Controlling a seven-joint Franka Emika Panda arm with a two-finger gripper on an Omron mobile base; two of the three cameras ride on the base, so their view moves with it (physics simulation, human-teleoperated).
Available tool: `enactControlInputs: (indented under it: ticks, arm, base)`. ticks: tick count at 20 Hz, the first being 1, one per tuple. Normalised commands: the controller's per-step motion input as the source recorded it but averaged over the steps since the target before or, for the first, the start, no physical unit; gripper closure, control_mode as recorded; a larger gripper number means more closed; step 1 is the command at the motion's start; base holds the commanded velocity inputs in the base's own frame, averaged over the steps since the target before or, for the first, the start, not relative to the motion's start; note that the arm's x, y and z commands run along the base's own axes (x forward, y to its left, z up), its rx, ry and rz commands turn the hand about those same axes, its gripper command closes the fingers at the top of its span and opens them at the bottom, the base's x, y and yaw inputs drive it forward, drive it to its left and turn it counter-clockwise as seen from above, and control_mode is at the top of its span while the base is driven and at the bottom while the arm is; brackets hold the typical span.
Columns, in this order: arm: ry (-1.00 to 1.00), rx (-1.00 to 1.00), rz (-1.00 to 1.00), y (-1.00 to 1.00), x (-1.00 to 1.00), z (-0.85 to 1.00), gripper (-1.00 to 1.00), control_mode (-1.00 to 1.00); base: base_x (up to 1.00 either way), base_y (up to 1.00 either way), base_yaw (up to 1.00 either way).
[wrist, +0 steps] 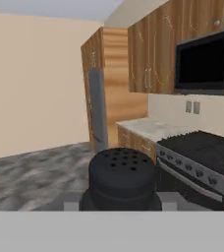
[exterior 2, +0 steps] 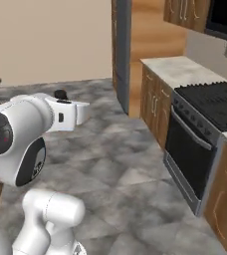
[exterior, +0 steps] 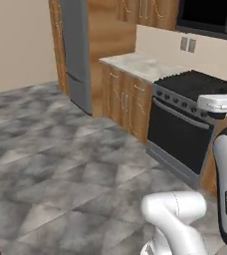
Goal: Retrieve the shaker from the cabinet and place it next the steak on a plate on the dining table.
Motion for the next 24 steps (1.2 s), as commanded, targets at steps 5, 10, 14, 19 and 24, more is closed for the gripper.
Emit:
enactControlInputs:
  ticks: [5,10,14,19,24]
  arm:
    - [0.00,0.00,0.00,0.00,0.00,0.00,1.00,1.00]
    - [0.00,0.00,0.00,0.00,0.00,0.00,1.00,1.00]
    - [0.00,0.00,0.00,0.00,0.00,0.00,1.00,1.00]
    - [0.00,0.00,0.00,0.00,0.00,0.00,1.00,1.00]
    - [0.00,0.00,0.00,0.00,0.00,0.00,1.00,1.00]
  base:
    - [0.00,0.01,1.00]
    - [0.00,0.00,1.00]
    - [0.00,0.00,1.00]
    - [0.00,0.00,1.00]
    - [0.00,0.10,0.82]
